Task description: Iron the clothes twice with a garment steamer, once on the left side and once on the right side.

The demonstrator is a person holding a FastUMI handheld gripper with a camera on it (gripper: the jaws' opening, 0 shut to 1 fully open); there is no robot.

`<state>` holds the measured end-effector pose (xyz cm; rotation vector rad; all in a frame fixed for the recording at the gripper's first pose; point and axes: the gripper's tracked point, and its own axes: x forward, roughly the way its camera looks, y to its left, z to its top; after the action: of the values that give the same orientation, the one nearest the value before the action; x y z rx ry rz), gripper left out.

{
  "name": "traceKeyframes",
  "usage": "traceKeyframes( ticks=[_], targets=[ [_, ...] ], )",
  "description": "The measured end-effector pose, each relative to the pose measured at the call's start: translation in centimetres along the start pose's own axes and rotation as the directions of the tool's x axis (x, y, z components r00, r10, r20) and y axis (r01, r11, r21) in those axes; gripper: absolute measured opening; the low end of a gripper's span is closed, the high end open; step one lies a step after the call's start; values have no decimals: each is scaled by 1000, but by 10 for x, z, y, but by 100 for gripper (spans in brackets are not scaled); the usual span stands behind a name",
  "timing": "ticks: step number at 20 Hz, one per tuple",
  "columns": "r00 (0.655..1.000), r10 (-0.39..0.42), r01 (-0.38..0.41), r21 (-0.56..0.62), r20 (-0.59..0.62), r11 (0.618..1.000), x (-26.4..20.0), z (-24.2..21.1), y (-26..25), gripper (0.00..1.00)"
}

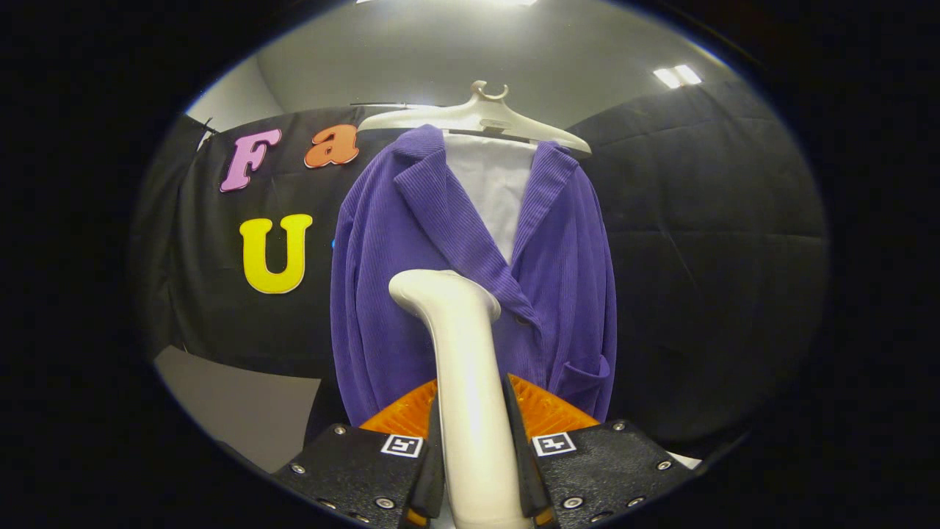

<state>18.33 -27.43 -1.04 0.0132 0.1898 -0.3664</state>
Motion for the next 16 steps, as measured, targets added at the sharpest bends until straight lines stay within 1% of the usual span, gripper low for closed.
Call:
traceKeyframes(
  ticks=[1,3,7,10,13,16],
  targets=[
    [1000,2,-2,-15,-19,1000,0,-9,1,40],
    [1000,-6,6,-23,-21,1000,2,-16,1,40],
    [1000,-8,8,5,-25,1000,3,-24,-1,40],
    [999,-8,9,29,-47,1000,5,-42,-4,40],
    [996,-22,24,23,-87,999,4,-63,-9,40],
    [994,-17,21,41,-111,999,2,-81,-10,40]
  ],
)
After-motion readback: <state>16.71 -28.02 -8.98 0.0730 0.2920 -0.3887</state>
